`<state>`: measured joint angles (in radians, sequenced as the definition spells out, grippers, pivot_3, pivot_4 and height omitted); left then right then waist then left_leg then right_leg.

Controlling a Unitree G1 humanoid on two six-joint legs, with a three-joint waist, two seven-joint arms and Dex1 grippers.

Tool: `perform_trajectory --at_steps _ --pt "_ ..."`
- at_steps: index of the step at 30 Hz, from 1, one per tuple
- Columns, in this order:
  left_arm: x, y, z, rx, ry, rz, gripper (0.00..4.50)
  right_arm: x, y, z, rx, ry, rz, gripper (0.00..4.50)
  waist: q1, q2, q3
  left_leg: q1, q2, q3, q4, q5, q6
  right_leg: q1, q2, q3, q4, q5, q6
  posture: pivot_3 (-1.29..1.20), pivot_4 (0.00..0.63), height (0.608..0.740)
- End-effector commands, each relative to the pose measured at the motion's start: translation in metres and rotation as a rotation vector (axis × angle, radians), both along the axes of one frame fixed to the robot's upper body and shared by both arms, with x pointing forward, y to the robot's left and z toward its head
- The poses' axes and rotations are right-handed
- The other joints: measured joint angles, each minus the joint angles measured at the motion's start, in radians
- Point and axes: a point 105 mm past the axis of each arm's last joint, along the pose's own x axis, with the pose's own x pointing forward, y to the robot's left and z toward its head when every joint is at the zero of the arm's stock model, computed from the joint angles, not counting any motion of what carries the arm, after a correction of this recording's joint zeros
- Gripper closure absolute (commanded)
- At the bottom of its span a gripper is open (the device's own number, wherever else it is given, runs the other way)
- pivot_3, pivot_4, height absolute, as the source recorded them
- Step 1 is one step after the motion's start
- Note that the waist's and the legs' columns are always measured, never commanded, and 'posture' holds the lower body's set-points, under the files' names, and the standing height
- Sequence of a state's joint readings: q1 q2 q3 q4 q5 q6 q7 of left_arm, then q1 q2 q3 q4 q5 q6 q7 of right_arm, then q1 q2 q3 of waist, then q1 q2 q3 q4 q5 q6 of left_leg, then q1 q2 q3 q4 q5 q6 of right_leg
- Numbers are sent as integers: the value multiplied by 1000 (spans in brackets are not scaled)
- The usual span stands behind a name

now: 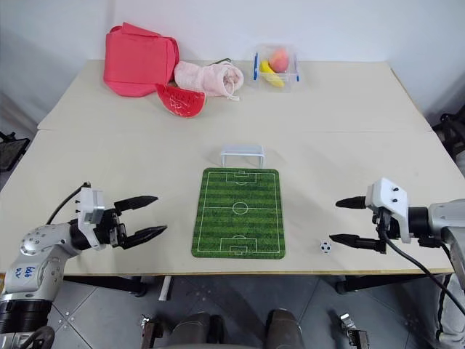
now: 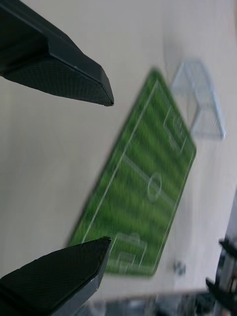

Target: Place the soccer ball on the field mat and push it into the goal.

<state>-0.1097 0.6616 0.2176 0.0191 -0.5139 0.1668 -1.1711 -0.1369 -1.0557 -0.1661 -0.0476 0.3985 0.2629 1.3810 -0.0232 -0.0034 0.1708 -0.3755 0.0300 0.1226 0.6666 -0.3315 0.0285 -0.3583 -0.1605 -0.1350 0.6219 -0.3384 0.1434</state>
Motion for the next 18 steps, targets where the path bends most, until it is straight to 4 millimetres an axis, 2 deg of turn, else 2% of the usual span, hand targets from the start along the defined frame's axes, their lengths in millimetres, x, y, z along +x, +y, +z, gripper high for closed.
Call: perform_trajectory --at_steps 1,7,14,18 --pt "-5 -4 7 -6 -27 -28 0 -12 17 -3 -7 24 114 67 1 0 0 0 0 0 0 0 0 0 0 0 0 0 0 0 150 740" --pt "-19 -3 1 2 5 -27 0 -15 21 -17 -8 63 135 67 1 -1 1 0 0 0 0 0 0 0 -1 0 0 0 0 0 150 740" --pt "-23 3 3 11 4 1 0 -13 18 -33 -19 87 139 67 8 -2 1 0 0 -1 1 0 0 1 -1 0 -1 0 0 0 150 740" --pt "-24 4 6 16 1 11 0 -4 16 -49 -8 98 117 67 15 -2 1 0 0 0 1 0 0 1 -1 0 -1 0 0 0 150 740"
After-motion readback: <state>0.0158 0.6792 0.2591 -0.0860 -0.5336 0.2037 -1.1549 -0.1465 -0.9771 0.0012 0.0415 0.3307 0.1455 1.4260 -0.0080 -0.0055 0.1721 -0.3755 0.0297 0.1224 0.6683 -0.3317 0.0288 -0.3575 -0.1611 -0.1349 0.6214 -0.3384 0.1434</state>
